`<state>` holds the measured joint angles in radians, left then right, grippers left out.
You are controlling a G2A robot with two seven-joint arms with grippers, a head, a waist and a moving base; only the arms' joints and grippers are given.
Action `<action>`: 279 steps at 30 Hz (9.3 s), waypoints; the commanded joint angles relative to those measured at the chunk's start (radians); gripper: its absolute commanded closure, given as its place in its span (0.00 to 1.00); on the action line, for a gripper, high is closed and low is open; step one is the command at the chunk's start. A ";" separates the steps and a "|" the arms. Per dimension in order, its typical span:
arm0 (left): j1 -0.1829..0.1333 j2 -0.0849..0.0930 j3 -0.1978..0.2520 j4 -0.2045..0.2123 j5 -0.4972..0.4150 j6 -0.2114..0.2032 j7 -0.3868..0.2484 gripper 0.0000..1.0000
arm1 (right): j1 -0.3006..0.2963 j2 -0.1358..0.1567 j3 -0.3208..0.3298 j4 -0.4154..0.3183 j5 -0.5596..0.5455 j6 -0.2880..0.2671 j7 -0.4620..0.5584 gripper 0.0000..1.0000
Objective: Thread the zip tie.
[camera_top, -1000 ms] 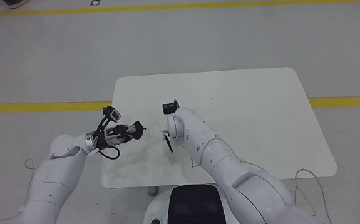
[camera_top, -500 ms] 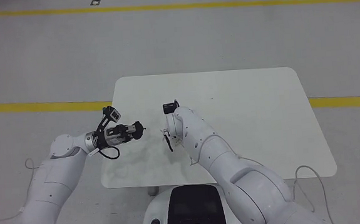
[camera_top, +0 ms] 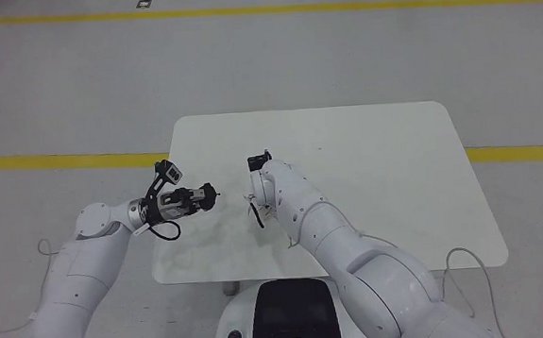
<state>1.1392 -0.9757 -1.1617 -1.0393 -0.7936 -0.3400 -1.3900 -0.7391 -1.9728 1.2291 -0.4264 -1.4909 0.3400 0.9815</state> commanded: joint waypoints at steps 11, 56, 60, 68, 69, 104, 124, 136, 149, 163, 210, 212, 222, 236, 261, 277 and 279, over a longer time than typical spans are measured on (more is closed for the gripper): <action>0.000 0.000 0.000 0.000 0.000 0.000 0.000 1.00 | 0.033 -0.007 0.019 0.074 0.034 0.000 -0.032 0.76; 0.000 0.000 0.000 0.000 0.000 0.000 0.000 1.00 | 0.082 -0.021 0.049 0.147 0.049 0.000 -0.112 1.00; 0.000 0.000 0.000 0.000 0.000 0.000 0.000 1.00 | 0.082 -0.021 0.049 0.141 0.060 0.000 -0.122 1.00; 0.000 0.000 0.000 0.000 0.000 0.000 0.000 1.00 | 0.063 -0.014 0.042 0.080 0.085 0.000 -0.134 1.00; 0.000 0.000 0.000 0.000 0.000 0.000 0.000 1.00 | 0.057 -0.013 0.042 0.067 0.088 0.000 -0.133 1.00; 0.000 0.000 0.000 0.000 0.000 0.000 0.000 1.00 | -0.487 0.159 -0.074 -0.902 0.225 0.000 -0.125 1.00; 0.000 0.000 0.000 0.000 0.000 0.000 0.000 1.00 | -0.730 0.270 -0.148 -1.205 0.473 -0.258 -0.715 1.00; 0.000 0.000 0.000 0.000 0.000 0.000 0.000 1.00 | -0.748 0.274 -0.157 -1.224 0.474 -0.279 -0.779 1.00; 0.000 0.000 0.000 0.000 0.000 0.000 0.000 1.00 | -0.839 0.328 -0.260 -1.203 0.431 -0.304 -1.157 1.00; 0.000 0.000 0.000 0.000 0.000 0.000 0.000 1.00 | -0.800 0.335 -0.336 -1.143 0.409 -0.213 -1.234 1.00; 0.000 0.000 0.000 0.000 0.000 0.000 0.000 1.00 | -0.725 0.342 -0.476 -1.031 0.539 -0.182 -1.450 1.00; 0.000 0.000 0.000 0.000 0.000 0.000 0.000 1.00 | -0.721 0.340 -0.480 -1.025 0.540 -0.178 -1.450 1.00; 0.000 0.000 0.000 0.000 0.000 0.000 0.000 1.00 | -0.705 0.331 -0.489 -1.002 0.548 -0.164 -1.451 1.00; 0.000 0.000 0.000 0.000 0.000 0.000 0.000 1.00 | -0.700 0.330 -0.496 -0.997 0.543 -0.161 -1.461 1.00; 0.000 0.000 0.000 0.000 0.000 0.000 0.000 1.00 | -0.709 0.337 -0.498 -1.010 0.526 -0.164 -1.462 1.00; 0.000 0.000 0.000 0.000 0.000 0.000 0.000 1.00 | -0.703 0.332 -0.496 -0.999 0.531 -0.157 -1.455 1.00; 0.000 0.000 0.000 0.000 0.000 0.000 0.000 1.00 | -0.703 0.332 -0.496 -0.999 0.529 -0.156 -1.457 1.00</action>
<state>1.1392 -0.9757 -1.1617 -1.0393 -0.7936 -0.3400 -1.3900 -1.4424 -1.6405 0.7327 -1.4250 -0.9607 0.1835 -0.4745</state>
